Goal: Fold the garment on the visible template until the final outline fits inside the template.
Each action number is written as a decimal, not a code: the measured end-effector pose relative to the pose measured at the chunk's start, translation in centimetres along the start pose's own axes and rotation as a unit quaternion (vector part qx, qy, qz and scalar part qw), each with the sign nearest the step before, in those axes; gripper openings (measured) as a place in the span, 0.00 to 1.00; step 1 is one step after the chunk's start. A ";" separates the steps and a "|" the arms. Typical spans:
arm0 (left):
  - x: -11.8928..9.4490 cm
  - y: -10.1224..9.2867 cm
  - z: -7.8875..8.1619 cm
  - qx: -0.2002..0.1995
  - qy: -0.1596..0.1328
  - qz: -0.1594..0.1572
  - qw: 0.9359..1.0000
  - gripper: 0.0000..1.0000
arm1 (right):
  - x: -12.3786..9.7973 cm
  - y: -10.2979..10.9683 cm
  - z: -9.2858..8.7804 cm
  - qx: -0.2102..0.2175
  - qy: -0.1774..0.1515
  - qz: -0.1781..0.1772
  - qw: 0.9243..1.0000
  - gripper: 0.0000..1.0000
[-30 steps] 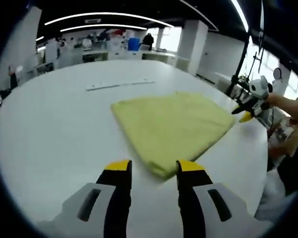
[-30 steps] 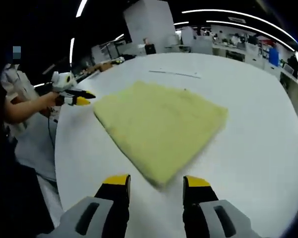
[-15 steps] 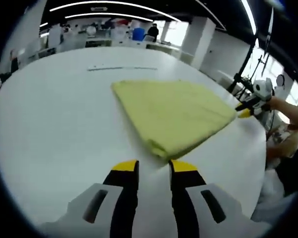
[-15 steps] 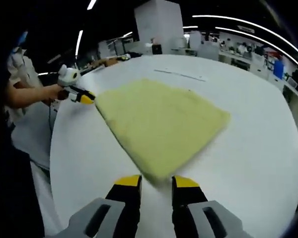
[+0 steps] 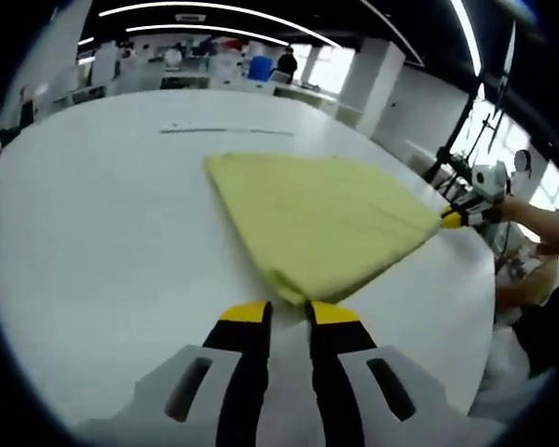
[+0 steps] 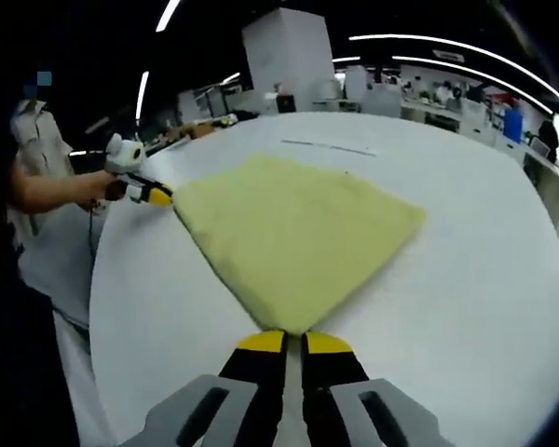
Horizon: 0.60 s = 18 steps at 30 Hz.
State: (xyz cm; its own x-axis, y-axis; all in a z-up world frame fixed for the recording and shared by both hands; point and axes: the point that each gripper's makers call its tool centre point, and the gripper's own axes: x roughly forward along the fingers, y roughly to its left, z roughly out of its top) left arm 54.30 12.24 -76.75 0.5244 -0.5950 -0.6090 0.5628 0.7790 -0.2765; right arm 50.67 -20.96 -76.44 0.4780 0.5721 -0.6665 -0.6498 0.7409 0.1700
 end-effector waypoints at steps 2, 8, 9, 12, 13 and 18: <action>0.0 0.0 0.0 -0.002 -0.004 0.000 1.000 0.09 | 0.0 0.0 0.0 -0.002 0.000 0.000 1.000 0.00; 0.0 -0.4 0.1 -0.008 -0.009 -0.003 1.000 0.03 | 0.0 0.1 0.1 0.000 -0.005 0.002 1.000 0.00; 0.0 -0.4 0.2 -0.007 -0.011 -0.002 1.000 0.03 | 0.0 0.1 0.1 0.000 -0.004 0.003 1.000 0.00; -0.1 -0.2 0.4 -0.006 -0.013 -0.002 1.000 0.02 | 0.0 0.1 0.0 0.000 -0.003 0.003 1.000 0.00; -0.1 -0.2 0.4 -0.003 -0.014 -0.002 1.000 0.03 | 0.0 0.1 0.0 0.000 -0.003 0.002 1.000 0.00; -0.5 -0.3 0.9 0.007 -0.024 -0.004 1.000 0.05 | 0.0 0.1 0.1 0.001 -0.003 0.002 1.000 0.00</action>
State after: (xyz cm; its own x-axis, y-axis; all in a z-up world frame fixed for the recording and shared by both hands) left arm 54.41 12.15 -75.68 0.5499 -0.6107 -0.5698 0.5755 0.7715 -0.2714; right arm 50.62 -20.88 -76.37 0.4785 0.5779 -0.6612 -0.6508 0.7389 0.1748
